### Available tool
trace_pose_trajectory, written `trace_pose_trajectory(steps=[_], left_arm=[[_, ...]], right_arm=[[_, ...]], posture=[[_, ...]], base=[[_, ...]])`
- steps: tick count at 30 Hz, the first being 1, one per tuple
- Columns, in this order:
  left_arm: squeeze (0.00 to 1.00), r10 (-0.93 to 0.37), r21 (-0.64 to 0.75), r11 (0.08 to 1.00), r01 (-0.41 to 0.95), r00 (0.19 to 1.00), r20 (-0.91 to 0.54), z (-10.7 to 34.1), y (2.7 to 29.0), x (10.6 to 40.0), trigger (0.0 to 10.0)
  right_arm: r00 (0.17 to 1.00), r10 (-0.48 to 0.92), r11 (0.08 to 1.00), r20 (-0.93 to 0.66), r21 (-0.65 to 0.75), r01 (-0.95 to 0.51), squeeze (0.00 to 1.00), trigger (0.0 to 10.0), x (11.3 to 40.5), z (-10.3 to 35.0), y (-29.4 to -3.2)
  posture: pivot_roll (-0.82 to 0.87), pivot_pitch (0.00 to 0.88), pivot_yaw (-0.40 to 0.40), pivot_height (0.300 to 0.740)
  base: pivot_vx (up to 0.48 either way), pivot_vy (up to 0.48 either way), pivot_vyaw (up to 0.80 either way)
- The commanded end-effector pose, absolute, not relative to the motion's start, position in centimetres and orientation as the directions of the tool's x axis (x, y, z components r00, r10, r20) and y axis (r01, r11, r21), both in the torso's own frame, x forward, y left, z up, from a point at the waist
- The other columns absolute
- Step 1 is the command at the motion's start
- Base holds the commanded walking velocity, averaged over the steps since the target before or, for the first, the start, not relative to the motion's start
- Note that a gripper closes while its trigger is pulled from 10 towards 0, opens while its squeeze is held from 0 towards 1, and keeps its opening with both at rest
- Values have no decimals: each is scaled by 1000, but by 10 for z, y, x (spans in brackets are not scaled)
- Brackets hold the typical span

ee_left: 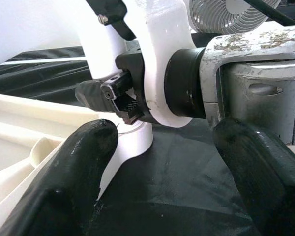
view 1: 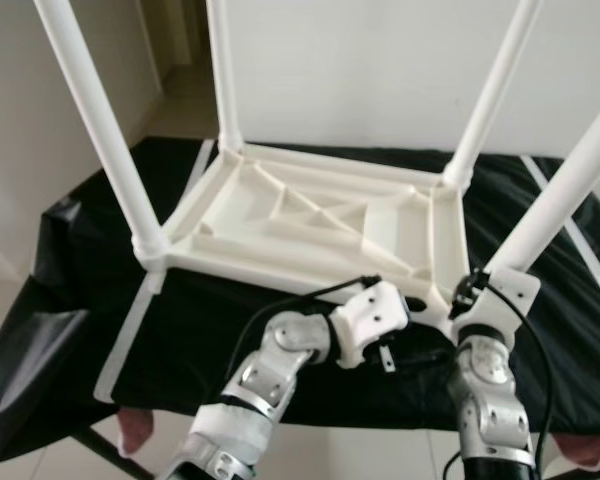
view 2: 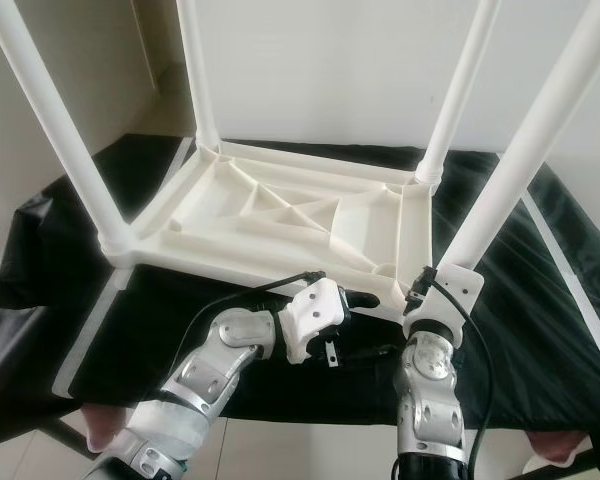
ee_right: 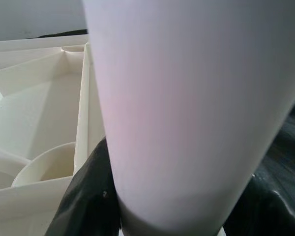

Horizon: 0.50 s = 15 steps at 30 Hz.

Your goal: Building children table

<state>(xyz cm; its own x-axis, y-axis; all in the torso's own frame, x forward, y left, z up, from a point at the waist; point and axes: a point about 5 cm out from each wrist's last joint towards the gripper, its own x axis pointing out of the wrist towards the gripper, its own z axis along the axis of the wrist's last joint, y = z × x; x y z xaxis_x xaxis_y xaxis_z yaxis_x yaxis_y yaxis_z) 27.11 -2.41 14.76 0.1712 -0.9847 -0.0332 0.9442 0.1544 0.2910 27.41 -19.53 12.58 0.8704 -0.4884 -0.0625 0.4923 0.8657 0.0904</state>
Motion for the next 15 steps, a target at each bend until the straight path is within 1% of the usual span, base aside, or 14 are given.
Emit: trace_pose_trajectory(steps=[1,3,7,8,9,10,13,14,15], left_arm=[[0,-968,289,233,929,249,-20,145,-22,273,10000],[0,-968,290,232,928,248,-20,144,-22,273,10000],[0,-963,299,251,921,270,-24,145,-18,277,10000],[0,-961,301,255,919,274,-22,146,-17,278,10000],[0,-961,302,257,918,276,-21,146,-17,278,10000],[0,-961,302,258,918,277,-20,146,-16,278,10000],[0,-961,302,257,918,276,-22,146,-16,278,10000],[0,-961,303,255,918,275,-24,145,-16,277,10000],[0,-961,303,255,918,275,-24,145,-16,277,10000]], right_arm=[[838,-514,840,-182,89,535,0,10000,269,105,-198],[836,-517,838,-185,89,539,0,10000,269,105,-199],[853,-503,854,-137,75,515,0,10000,272,113,-203],[861,-496,861,-113,68,504,90,10000,272,116,-203],[865,-492,865,-99,64,498,90,10000,273,117,-203],[877,-474,875,-76,70,479,1000,10000,273,120,-204],[893,-448,891,-45,62,450,1000,10000,274,124,-205],[925,-381,924,0,26,381,1000,10000,276,130,-205],[925,-381,924,0,26,381,1000,10000,276,130,-205]], posture=[[-97,0,-9,740],[-92,0,-13,740],[-74,0,-20,740],[-71,0,-22,740],[-71,0,-22,740],[-69,0,-21,740],[-69,0,-22,740],[-71,0,-24,740],[-71,0,-24,740]], base=[[0,0,0],[0,0,0],[0,0,0],[0,0,0],[0,0,0],[0,0,0],[0,0,0],[0,0,0],[0,0,0]])
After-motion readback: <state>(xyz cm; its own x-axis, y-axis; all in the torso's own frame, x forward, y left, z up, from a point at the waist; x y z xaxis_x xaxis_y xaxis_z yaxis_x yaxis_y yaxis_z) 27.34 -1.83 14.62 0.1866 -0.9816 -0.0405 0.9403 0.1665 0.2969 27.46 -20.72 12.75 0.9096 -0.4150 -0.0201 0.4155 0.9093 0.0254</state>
